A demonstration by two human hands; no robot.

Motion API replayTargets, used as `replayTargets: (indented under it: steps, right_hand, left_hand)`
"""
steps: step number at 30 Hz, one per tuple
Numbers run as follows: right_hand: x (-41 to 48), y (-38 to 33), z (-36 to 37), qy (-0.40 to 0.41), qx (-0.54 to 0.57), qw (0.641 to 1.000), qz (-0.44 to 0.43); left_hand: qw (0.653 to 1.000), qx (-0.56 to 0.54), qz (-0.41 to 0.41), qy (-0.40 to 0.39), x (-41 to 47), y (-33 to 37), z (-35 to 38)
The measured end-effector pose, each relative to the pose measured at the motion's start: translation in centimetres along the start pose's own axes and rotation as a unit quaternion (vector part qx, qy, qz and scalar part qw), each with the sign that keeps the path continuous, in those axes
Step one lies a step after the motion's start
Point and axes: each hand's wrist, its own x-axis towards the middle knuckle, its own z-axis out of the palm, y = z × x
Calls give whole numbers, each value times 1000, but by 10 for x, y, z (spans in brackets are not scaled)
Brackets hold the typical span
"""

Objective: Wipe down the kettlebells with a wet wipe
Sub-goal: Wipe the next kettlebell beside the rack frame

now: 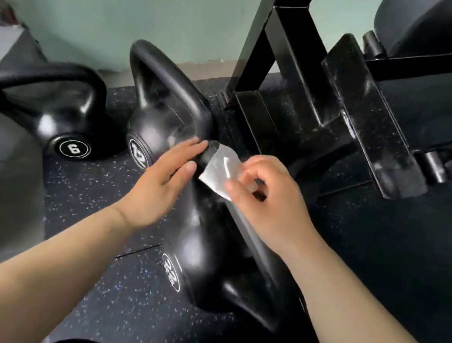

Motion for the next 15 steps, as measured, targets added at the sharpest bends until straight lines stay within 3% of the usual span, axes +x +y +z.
replayTargets:
  steps: [4, 8, 15]
  right_hand:
    - [17, -11, 6, 0, -89, 996, 0]
    - [6, -2, -5, -30, -54, 998, 3]
    - [-90, 26, -43, -61, -45, 997, 0]
  left_hand:
    - [996, -51, -48, 50, 5, 11, 2]
    - [995, -62, -41, 63, 0, 10, 14]
    - [995, -60, -28, 75, -2, 8, 21]
